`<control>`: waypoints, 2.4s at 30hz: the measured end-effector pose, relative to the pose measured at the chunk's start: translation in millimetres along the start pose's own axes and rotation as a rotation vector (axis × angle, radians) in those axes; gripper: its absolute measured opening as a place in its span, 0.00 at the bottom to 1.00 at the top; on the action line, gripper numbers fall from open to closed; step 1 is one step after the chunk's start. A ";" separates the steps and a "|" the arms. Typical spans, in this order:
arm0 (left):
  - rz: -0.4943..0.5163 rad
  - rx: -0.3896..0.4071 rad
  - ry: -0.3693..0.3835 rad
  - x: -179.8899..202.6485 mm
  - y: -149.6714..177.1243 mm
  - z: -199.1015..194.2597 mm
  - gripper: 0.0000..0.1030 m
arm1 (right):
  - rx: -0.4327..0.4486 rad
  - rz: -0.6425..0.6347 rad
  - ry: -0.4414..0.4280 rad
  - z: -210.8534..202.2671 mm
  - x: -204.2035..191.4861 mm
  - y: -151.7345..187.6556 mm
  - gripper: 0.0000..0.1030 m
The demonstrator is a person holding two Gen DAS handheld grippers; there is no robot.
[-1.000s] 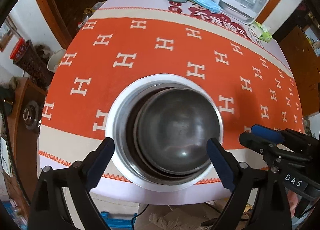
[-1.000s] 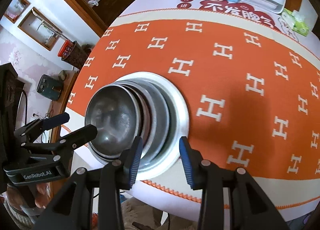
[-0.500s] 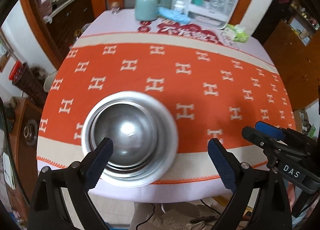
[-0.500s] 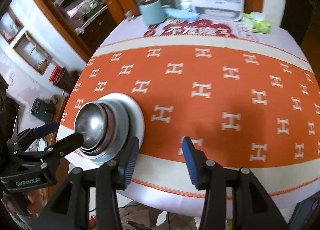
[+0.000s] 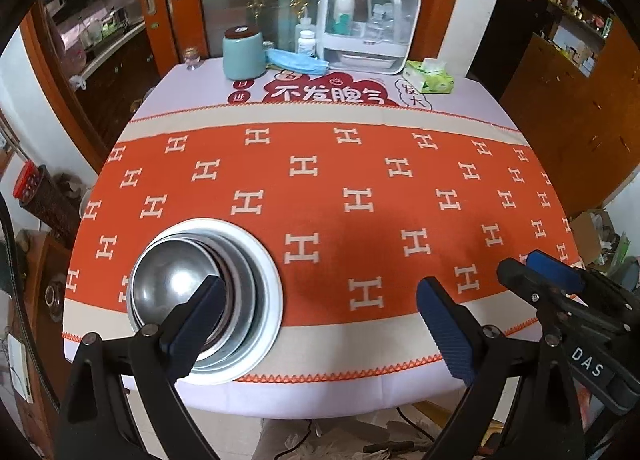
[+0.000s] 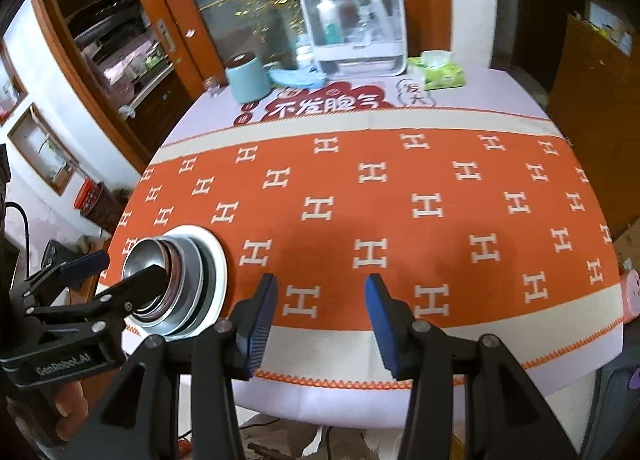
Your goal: Organize plates and bowls
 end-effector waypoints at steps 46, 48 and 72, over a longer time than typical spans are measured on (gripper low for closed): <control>0.042 0.124 -0.064 45.8 -6.1 -19.5 0.93 | 0.117 0.020 0.077 -32.6 30.6 -3.5 0.45; 0.041 0.124 -0.064 45.7 -6.2 -19.4 0.93 | 0.118 0.019 0.078 -32.8 30.0 -3.5 0.45; 0.038 0.118 -0.063 46.8 -4.7 -16.6 0.93 | 0.119 0.019 0.078 -31.2 29.1 -4.5 0.45</control>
Point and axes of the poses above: each gripper's, at about its wrist camera, not at the fingertips, and z roughly the way its jaws point, x to its right, y to its underside, the point moved 5 cm from there along z, roughly the way its jaws point, and after that the axes turned 1 degree about y, right-handed, at the moved point
